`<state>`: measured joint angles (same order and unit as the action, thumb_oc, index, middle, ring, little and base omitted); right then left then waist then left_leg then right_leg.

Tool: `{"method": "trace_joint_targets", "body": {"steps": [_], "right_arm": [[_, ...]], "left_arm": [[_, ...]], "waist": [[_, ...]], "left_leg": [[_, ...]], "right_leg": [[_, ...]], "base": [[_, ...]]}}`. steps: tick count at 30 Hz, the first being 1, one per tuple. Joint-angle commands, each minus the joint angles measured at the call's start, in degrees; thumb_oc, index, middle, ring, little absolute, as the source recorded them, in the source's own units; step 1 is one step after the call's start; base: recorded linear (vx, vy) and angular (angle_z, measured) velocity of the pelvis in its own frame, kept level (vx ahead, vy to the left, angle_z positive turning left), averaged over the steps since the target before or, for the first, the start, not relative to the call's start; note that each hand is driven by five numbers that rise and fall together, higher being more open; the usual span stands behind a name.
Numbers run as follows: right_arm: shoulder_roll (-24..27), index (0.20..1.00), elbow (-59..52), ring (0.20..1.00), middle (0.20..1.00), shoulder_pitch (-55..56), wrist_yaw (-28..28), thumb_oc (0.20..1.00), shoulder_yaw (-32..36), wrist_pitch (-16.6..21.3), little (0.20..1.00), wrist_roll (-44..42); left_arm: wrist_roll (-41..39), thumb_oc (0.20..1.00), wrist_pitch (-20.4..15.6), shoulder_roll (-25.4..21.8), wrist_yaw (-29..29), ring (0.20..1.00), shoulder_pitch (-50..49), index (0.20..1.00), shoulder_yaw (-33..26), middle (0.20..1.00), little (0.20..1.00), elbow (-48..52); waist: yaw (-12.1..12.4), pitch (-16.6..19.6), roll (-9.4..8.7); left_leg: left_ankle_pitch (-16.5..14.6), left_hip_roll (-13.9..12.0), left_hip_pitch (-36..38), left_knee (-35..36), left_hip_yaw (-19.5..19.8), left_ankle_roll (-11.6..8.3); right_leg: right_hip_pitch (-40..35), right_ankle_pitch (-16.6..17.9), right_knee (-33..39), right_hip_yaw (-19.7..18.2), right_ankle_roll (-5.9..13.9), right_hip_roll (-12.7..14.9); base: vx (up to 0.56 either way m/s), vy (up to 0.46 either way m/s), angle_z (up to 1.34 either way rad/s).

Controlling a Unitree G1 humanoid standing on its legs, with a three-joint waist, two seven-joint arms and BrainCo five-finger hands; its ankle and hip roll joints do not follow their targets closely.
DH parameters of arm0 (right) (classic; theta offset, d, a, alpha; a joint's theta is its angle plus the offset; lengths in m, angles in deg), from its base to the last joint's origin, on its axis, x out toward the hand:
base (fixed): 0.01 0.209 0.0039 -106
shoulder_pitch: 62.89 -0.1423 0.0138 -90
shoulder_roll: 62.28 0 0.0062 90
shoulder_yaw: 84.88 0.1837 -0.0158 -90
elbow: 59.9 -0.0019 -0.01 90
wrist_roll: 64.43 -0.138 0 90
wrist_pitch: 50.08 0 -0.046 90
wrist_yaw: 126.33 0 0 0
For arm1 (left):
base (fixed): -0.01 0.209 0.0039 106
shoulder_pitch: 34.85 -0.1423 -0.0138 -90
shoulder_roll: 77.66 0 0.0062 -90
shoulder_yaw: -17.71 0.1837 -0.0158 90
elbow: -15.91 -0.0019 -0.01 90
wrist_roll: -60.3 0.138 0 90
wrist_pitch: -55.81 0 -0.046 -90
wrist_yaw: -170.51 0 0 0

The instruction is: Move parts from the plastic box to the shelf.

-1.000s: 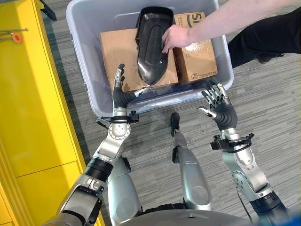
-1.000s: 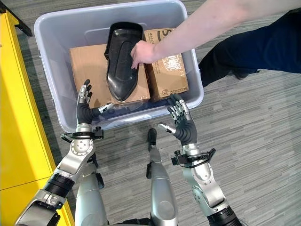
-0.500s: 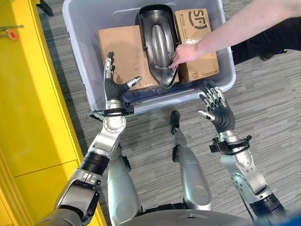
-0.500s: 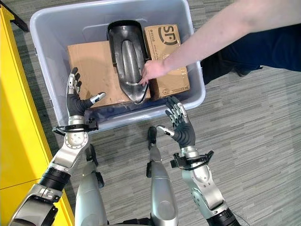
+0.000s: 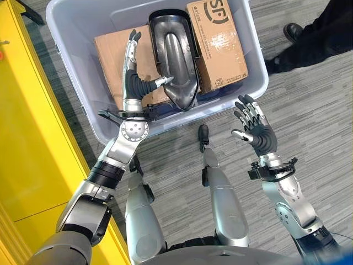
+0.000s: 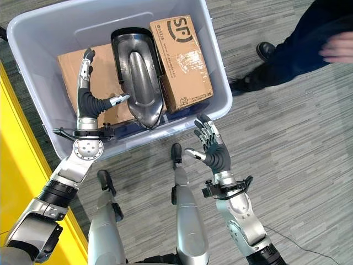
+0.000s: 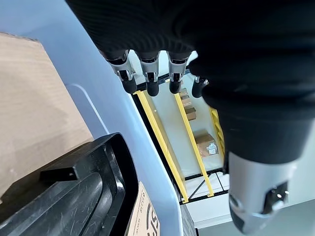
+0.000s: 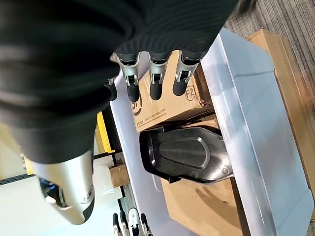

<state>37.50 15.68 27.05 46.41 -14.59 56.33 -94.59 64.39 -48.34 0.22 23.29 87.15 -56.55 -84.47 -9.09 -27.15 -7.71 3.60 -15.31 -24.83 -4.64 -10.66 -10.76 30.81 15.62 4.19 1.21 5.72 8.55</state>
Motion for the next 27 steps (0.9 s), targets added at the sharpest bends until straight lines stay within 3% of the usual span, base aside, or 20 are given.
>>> {"method": "trace_joint_targets", "body": {"steps": [1, 27], "right_arm": [[1.0, 1.000, -2.7, 1.000, 1.000, -1.2, 0.8, 1.000, 3.0, 3.9, 1.000, -0.7], [2.4, 1.000, -2.2, 1.000, 1.000, 1.0, 2.3, 1.000, 5.3, 4.5, 1.000, -1.0]], "left_arm": [[2.9, 1.000, -2.2, -3.2, 0.5, 1.000, 1.0, 1.000, -1.3, 1.000, 1.000, 0.3], [10.3, 1.000, -0.9, -12.6, -2.0, 1.000, 1.3, 1.000, -0.8, 1.000, 1.000, -3.9]], "waist": [[-1.2, 0.8, 1.53], [-1.9, 1.5, 3.86]], "left_leg": [[-0.3, -0.4, -1.2, -2.8, -0.4, 1.47], [-0.7, -0.4, -0.4, -3.6, -1.3, 1.09]], "right_leg": [[-1.1, -8.7, -8.8, -0.4, 3.95, 5.2], [-1.5, -9.0, -9.1, -1.5, 4.02, 5.3]], "base": [[0.00, 0.000, 0.00], [0.00, 0.000, -0.01]]}}
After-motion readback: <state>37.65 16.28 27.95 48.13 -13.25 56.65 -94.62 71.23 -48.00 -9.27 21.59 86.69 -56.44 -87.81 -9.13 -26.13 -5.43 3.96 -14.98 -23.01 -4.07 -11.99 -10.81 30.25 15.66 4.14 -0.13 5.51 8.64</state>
